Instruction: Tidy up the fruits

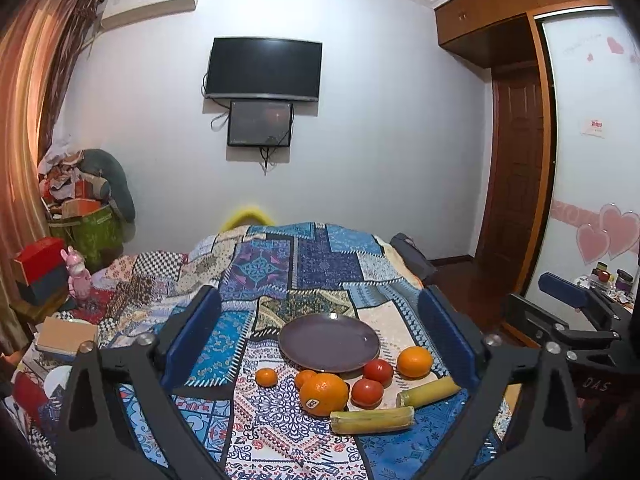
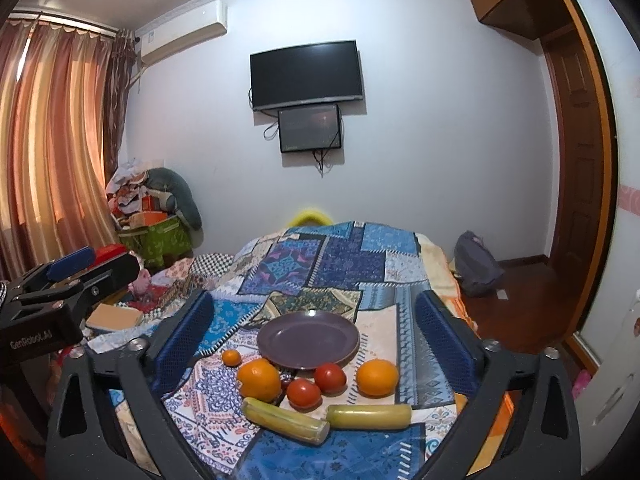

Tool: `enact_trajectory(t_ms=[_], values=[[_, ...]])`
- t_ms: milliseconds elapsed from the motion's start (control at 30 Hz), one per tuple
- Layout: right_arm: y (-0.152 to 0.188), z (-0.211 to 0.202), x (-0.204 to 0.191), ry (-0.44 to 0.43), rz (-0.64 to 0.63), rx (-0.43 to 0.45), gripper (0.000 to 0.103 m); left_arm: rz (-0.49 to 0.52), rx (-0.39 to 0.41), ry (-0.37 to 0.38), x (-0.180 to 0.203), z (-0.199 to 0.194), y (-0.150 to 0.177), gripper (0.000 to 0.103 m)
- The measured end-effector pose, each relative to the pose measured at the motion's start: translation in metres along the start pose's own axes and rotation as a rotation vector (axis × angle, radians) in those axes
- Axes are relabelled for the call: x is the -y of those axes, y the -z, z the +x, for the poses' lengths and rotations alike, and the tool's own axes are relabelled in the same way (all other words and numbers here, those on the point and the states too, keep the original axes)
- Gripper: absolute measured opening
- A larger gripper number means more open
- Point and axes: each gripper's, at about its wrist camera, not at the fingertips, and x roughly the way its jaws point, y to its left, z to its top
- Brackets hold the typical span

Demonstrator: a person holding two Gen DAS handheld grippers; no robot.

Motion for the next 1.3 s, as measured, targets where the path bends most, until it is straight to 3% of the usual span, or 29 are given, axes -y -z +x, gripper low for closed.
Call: enact_trajectory(t_ms=[233,433,900,1100,1300], values=[[0.009,0.025,0.012,-0.011,0.023,-0.081,0.077,-0.021,-0.096,0.004,-0.010,0.034,0.010,0.075],[0.021,0.054,0.031,-0.010,0.044,-0.175,0.064,-0.030,-0.189,-0.019,-0.027,0.070,0.024,0.064],[0.063,0.124,0.077,0.039,0.044,-0.414,0.061,-0.087,-0.499,-0.050,-0.083,0.174,0.086,0.058],[0.078,0.154,0.088,0.023,0.078,-0.506,0.059,-0.090,-0.591,-0.040,-0.091,0.205,0.105,0.050],[0.091,0.179,0.095,-0.027,0.115,-0.591,0.059,-0.087,-0.673,-0.002,-0.093,0.238,0.121,0.049]])
